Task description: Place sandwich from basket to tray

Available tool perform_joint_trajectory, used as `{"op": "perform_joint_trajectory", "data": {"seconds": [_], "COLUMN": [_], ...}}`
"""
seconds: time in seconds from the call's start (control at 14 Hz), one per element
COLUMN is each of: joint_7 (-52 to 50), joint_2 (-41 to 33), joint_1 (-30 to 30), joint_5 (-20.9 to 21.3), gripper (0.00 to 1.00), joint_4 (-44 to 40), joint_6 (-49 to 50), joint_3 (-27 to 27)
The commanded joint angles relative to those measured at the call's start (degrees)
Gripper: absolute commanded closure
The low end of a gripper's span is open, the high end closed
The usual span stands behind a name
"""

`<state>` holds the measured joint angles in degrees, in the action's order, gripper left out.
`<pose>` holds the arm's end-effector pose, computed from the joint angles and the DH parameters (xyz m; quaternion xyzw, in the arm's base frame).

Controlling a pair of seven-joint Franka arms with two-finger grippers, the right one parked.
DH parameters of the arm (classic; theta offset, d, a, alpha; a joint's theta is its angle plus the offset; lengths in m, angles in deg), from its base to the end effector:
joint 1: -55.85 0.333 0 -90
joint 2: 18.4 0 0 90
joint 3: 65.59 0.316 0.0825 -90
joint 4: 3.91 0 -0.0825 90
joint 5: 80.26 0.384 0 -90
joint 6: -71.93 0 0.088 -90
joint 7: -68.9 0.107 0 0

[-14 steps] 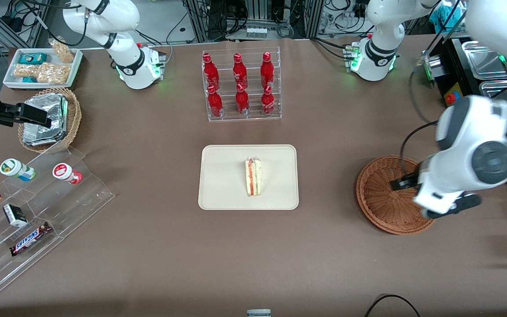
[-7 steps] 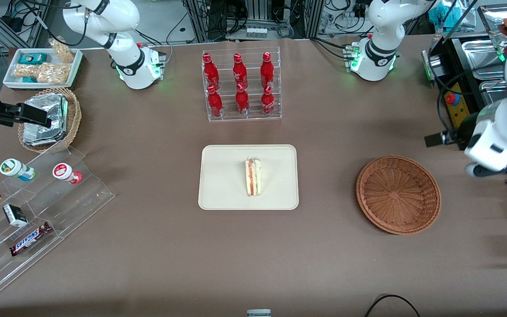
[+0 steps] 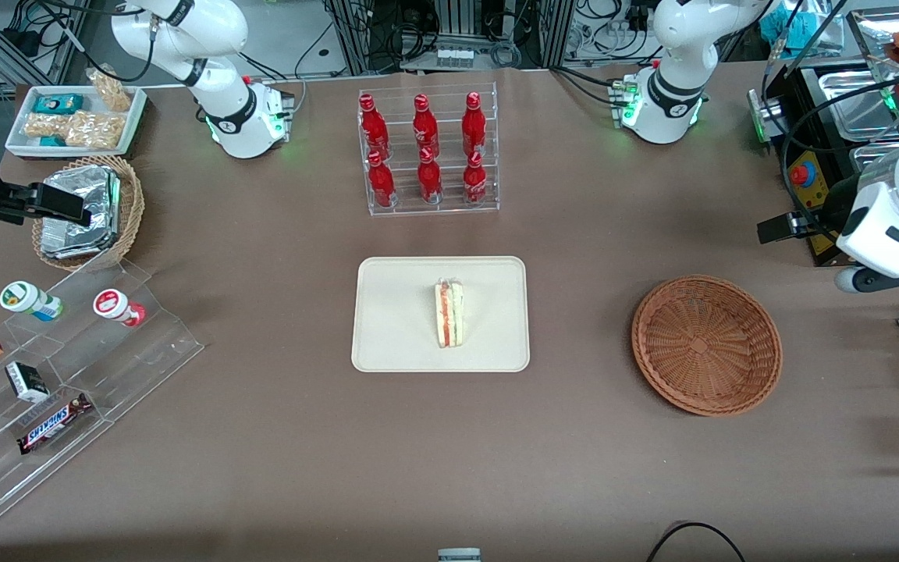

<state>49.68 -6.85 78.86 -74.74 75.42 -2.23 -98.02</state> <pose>0.5744 -0.0493 0.5905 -0.9874 -0.0892 0.1277 0.0261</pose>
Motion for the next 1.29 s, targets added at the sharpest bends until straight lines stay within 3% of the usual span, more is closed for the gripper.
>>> {"op": "perform_joint_trajectory", "data": {"seconds": [0.0, 0.07, 0.29, 0.36, 0.5, 1.0, 1.21], "joint_7": [0.58, 0.67, 0.93, 1.2, 0.42, 0.14, 0.23], "joint_2": [-4.15, -6.08, -7.69, -7.51, -6.63, -4.43, -7.76], "joint_1": [0.8, 0.28, -13.39, -15.87, -18.26, -17.83, -18.18], "joint_5": [-1.11, -2.25, -9.01, -9.29, -8.77, -9.11, -8.33], "gripper": [0.0, 0.0, 0.0, 0.0, 0.0, 0.0, 0.0], "joint_4": [3.27, 5.64, 8.03, 8.21, 8.47, 6.63, 9.68], "joint_6": [0.59, 0.33, -2.31, -2.48, -2.05, -3.01, -3.62], "joint_3": [0.53, 1.75, 21.9, 24.84, 27.06, 26.9, 26.9]}}
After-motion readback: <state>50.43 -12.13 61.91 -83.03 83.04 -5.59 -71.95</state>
